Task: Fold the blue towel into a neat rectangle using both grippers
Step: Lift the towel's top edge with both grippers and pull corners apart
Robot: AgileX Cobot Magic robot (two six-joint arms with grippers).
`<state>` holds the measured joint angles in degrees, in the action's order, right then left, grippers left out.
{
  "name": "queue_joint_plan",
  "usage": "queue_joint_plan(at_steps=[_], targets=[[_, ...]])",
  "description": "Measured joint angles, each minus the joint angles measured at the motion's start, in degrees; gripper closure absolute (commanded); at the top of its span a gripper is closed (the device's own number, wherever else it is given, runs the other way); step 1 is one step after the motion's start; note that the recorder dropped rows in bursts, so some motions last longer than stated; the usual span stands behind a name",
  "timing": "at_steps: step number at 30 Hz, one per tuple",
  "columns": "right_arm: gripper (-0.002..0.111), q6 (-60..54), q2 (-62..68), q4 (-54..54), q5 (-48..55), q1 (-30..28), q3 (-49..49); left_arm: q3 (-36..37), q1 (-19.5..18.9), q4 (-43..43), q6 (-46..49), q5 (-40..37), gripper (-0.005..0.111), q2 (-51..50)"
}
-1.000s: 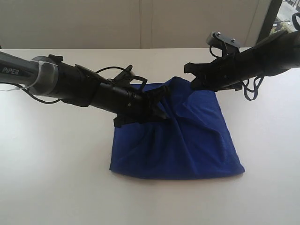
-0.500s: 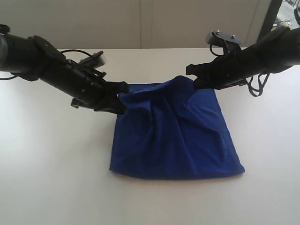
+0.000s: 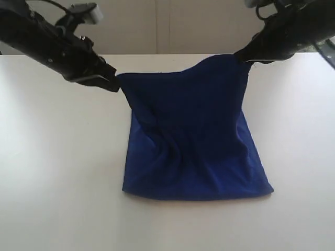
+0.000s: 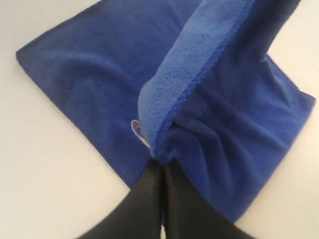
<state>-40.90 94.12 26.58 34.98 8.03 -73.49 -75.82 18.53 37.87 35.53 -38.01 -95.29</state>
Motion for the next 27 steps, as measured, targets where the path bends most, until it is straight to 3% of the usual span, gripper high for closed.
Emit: queue_joint_plan(at_steps=[13, 20, 27], targets=[[0.108, 2.43, -19.71, -5.03, 21.82, 0.0, 0.0, -2.46, 3.51, -10.85, -9.45, -20.52, 0.107, 14.62], [0.108, 5.23, -28.45, -5.52, 32.99, 0.0, 0.0, -2.46, 7.52, -11.49, -14.08, -26.72, 0.107, 21.28], [0.108, 7.5, -35.57, -5.74, 34.82, 0.0, 1.66, -2.46, 10.25, -12.24, -18.65, -26.84, 0.107, 25.43]])
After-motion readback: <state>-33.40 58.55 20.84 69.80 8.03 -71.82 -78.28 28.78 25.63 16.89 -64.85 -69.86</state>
